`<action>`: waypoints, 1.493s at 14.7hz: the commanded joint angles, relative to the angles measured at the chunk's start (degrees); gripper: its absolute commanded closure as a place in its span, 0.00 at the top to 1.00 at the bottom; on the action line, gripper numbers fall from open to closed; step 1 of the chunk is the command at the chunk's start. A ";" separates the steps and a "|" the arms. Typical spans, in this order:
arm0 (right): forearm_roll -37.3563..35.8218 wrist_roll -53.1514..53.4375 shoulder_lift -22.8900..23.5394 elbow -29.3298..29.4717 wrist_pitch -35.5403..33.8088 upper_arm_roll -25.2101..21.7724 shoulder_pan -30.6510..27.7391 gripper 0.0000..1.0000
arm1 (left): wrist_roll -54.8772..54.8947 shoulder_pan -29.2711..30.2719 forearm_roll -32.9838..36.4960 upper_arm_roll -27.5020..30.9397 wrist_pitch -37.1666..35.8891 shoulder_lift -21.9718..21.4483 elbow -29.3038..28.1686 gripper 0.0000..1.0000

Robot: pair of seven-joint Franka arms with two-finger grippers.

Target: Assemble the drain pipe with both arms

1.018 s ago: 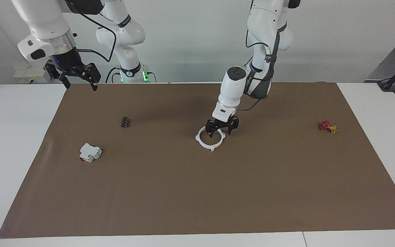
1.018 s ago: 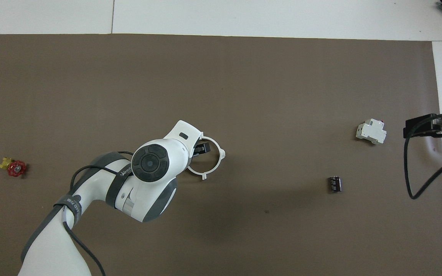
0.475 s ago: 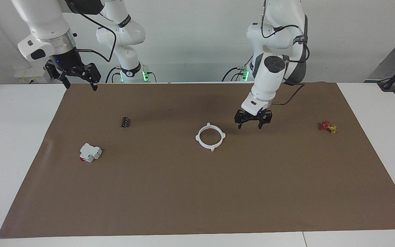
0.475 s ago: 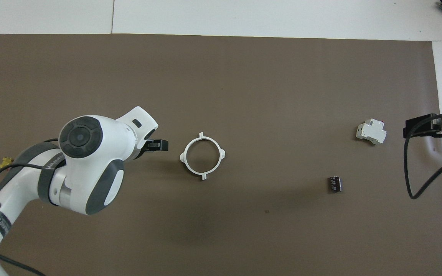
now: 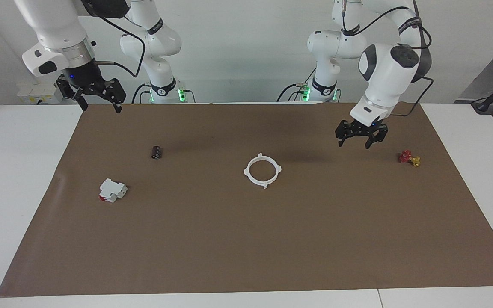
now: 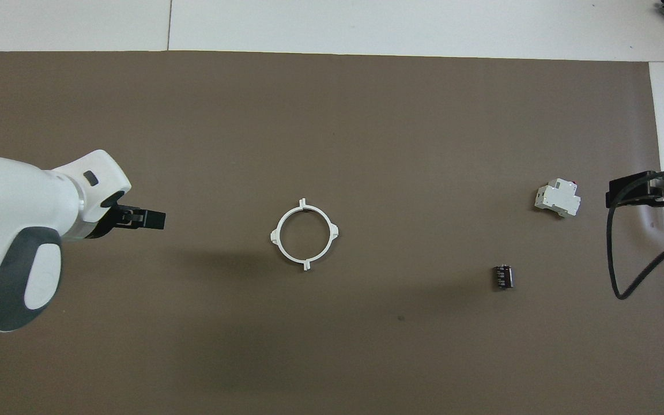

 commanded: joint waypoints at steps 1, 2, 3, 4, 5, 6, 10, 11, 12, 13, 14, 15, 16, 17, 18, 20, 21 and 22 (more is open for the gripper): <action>1.22 -1.30 -0.61 -0.49 -0.48 0.06 -0.31 1.00 | 3.35 3.70 0.59 -0.59 -8.90 1.03 8.48 1.00; 1.31 -1.30 -0.61 -0.49 -0.40 0.06 -0.31 1.00 | 4.76 4.84 0.59 -0.59 -12.16 2.35 12.26 1.00; 1.22 -1.30 -0.61 -0.49 -0.48 0.06 -0.31 1.00 | 5.90 5.64 0.67 -0.59 -15.15 3.67 15.95 1.00; 1.31 -1.30 -0.61 -0.49 -0.48 0.06 -0.31 1.00 | 6.43 5.82 0.59 -0.59 -17.62 5.16 19.82 1.00; 1.31 -1.30 -0.61 -0.49 -0.40 0.06 -0.31 1.00 | 6.53 6.17 0.59 -0.59 -20.34 6.56 23.51 1.00; 1.31 -1.30 -0.61 -0.49 -0.48 0.15 -0.31 1.00 | 6.53 6.61 0.59 -0.59 -22.71 7.80 26.59 1.00; 1.31 -1.30 -0.61 -0.49 -0.40 0.06 -0.31 1.00 | 6.44 6.52 0.68 -0.68 -27.92 8.78 31.37 1.00; 1.31 -1.30 -0.61 -0.49 -0.48 0.15 -0.31 1.00 | 6.53 6.00 0.59 -0.68 -28.62 7.91 30.85 1.00; 1.31 -1.30 -0.61 -0.49 -0.48 0.15 -0.31 1.00 | 6.79 5.91 0.59 -0.77 -30.28 6.16 29.63 1.00; 1.31 -1.30 -0.61 -0.49 -0.48 0.15 -0.31 1.00 | 6.62 5.82 0.59 -0.77 -31.25 4.66 28.22 1.00; 1.22 -1.30 -0.61 -0.49 -0.48 0.06 -0.31 1.00 | 6.79 5.82 0.59 -0.77 -31.35 4.21 27.95 1.00; 1.31 -1.30 -0.61 -0.49 -0.48 0.06 -0.31 1.00 | 6.79 5.73 0.59 -0.77 -31.35 4.21 27.94 1.00; 1.22 -1.30 -0.61 -0.49 -0.48 0.06 -0.31 1.00 | 6.36 5.73 0.59 -0.77 -31.26 4.21 27.94 1.00; 1.22 -1.30 -0.61 -0.49 -0.48 0.15 -0.31 1.00 | 6.00 5.73 0.59 -0.77 -31.00 4.21 27.94 1.00; 1.31 -1.30 -0.61 -0.49 -0.40 0.15 -0.31 1.00 | 6.09 6.08 0.59 -0.77 -30.74 4.38 28.12 1.00; 1.31 -1.30 -0.61 -0.49 -0.48 0.15 -0.31 1.00 | 6.09 6.34 0.76 -0.68 -30.47 4.56 28.38 1.00; 1.31 -1.30 -0.61 -0.49 -0.48 0.06 -0.31 1.00 | 6.09 6.43 0.85 -0.77 -30.56 4.64 28.56 1.00; 1.22 -1.30 -0.61 -0.49 -0.48 0.15 -0.31 1.00 | 6.00 6.43 1.02 -0.68 -30.65 4.82 28.73 1.00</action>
